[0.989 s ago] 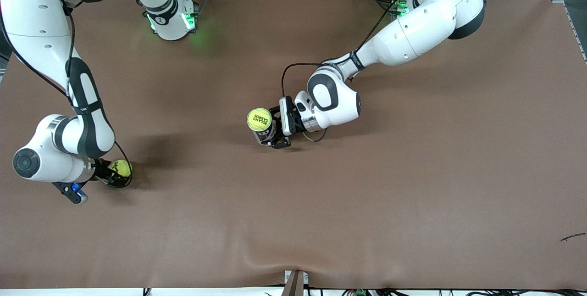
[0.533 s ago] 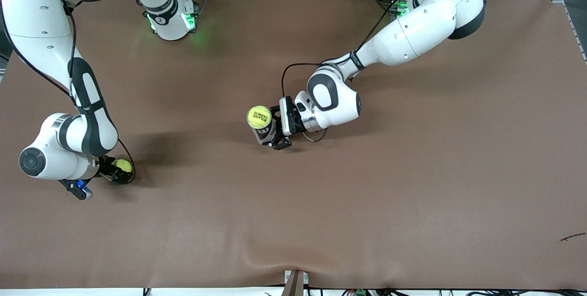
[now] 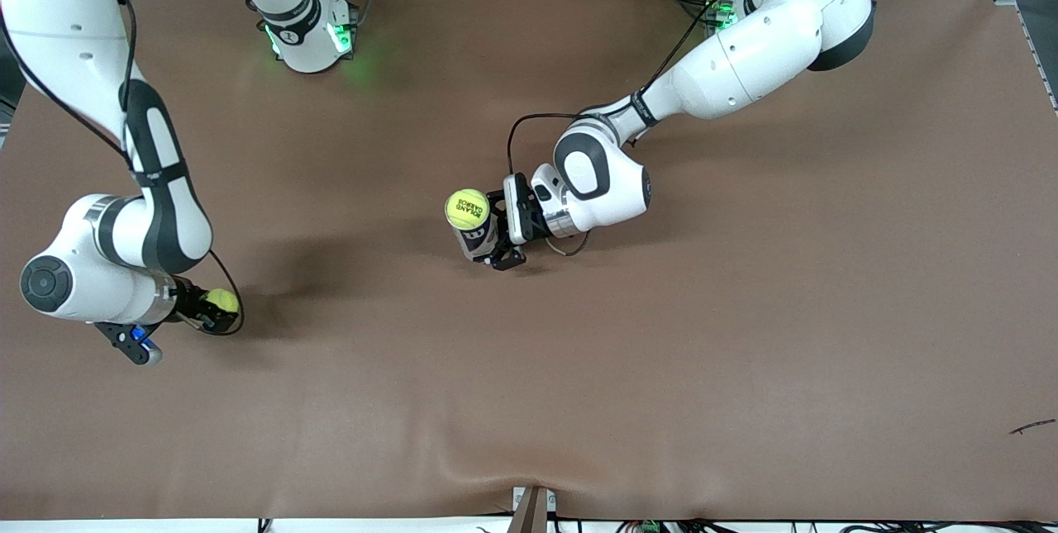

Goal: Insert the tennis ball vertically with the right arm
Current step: 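Carry the second ball to the tube mouth with the right gripper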

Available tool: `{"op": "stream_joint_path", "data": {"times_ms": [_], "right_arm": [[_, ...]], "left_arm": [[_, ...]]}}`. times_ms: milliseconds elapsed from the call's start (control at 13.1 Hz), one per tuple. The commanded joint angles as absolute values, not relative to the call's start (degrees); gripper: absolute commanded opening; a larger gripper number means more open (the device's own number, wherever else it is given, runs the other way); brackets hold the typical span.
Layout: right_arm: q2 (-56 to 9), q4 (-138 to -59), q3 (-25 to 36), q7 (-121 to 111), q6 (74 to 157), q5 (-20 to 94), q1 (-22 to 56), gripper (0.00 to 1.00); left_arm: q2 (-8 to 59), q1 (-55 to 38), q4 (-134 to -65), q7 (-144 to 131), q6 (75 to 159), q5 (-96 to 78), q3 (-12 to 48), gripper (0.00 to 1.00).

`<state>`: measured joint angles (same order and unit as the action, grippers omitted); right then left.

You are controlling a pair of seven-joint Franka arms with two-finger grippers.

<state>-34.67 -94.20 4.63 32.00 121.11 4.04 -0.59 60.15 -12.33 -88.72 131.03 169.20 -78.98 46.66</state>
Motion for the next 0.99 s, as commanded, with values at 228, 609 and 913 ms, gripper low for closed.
{"op": "stream_joint_path", "data": {"times_ms": [228,609,913], "right_arm": [[-24.1,-93.4,4.7,53.2,106.5,8.2,16.5,0.54],[-20.0,-91.1,4.7,74.9,103.6,8.9,32.5,0.54],[-18.9,-88.5,4.6,86.6,103.4,10.3,40.2,0.54]], "left_arm": [[59.6,-12.5,-88.9,132.4,170.0,-80.7,46.8,0.99],[59.6,-12.5,-88.9,132.4,170.0,-80.7,46.7,0.99],[59.6,-12.5,-88.9,132.4,170.0,-80.7,46.8,0.98]]}}
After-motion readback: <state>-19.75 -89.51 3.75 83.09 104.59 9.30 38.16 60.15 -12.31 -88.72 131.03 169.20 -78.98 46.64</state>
